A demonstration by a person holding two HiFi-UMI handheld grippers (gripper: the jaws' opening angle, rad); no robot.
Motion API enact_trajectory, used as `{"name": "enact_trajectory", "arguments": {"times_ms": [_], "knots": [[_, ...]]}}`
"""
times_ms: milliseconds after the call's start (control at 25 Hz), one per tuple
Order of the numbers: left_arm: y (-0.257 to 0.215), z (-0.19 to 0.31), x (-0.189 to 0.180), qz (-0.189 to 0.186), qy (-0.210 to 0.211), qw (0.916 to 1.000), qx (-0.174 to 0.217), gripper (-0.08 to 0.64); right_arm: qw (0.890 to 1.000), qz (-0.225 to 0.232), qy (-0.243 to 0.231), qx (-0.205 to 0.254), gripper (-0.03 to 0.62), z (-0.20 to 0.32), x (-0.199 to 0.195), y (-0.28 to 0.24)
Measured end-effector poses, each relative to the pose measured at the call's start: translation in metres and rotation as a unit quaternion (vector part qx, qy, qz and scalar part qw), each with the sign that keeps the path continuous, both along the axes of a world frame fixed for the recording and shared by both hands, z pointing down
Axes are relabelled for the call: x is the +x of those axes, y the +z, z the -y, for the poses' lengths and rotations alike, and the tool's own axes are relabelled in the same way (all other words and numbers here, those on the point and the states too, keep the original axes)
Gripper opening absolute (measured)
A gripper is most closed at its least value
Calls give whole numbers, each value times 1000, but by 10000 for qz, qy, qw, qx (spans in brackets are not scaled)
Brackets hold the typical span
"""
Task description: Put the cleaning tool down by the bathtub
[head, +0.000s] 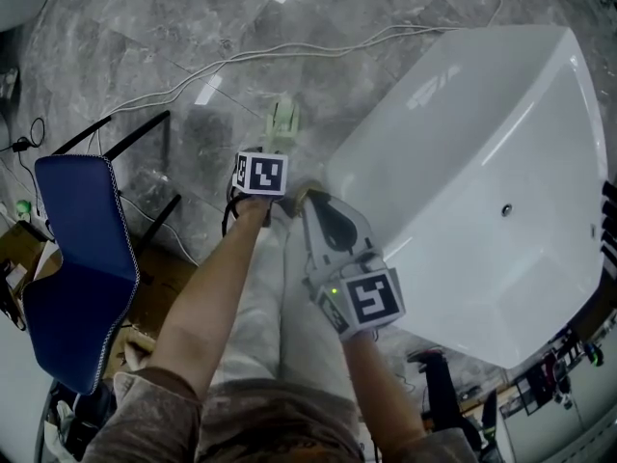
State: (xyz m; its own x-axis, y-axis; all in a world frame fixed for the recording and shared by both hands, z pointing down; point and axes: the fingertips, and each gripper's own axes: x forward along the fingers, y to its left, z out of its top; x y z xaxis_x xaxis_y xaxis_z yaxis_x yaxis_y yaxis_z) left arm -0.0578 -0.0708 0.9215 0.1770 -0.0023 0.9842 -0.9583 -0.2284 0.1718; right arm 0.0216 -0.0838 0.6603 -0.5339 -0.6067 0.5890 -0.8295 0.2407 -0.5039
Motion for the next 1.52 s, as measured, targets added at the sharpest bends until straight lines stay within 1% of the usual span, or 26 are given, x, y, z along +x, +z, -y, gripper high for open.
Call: {"name": "enact_trajectory", "arguments": {"times_ms": [80,280,400,520,640,760,840,920,1040,1160,1320,1440,1520], "knots": [[-7,-1,1,-30,9,10000,60,172,10000,-19,-26,-33,0,-2,-1,-2],[-34,-2,2,-136,-85,9997,183,172,10000,7,-19,88,0,-4,-4,-17],[-59,-3,-2,-174,-137,9995,238,172,9999,-14,-36,93,0,-7,-7,-31],[-91,-1,-9,-119,-186,9992,326,172,9999,-46,-64,118,0,-11,-5,-52],[-121,-1,-7,-233,-283,9985,406,163,9998,-48,-56,186,0,-14,-2,-72],[-152,5,-8,-319,-326,9969,637,102,9997,-50,-35,233,0,-18,1,-93],[-174,7,-9,-339,-366,9958,771,37,9997,-50,-33,238,0,-21,3,-105],[-198,8,-9,-333,-398,9951,842,5,9997,-62,-58,233,0,-26,5,-117],[-233,3,-11,-320,-390,9949,872,5,9997,-93,-132,205,0,-34,6,-137],[-268,-6,-12,-390,-371,9945,899,5,9995,-126,-231,181,0,-43,5,-156],[-317,-20,-12,-503,-370,9941,889,3,9996,-148,-254,-4,0,-53,10,-181],[-356,-26,-13,-647,-341,9924,986,3,9993,-208,-246,-189,0,-60,14,-196],[-380,-29,-16,-780,-334,9907,1062,3,9992,-192,-287,-203,0,-63,13,-209]]}}
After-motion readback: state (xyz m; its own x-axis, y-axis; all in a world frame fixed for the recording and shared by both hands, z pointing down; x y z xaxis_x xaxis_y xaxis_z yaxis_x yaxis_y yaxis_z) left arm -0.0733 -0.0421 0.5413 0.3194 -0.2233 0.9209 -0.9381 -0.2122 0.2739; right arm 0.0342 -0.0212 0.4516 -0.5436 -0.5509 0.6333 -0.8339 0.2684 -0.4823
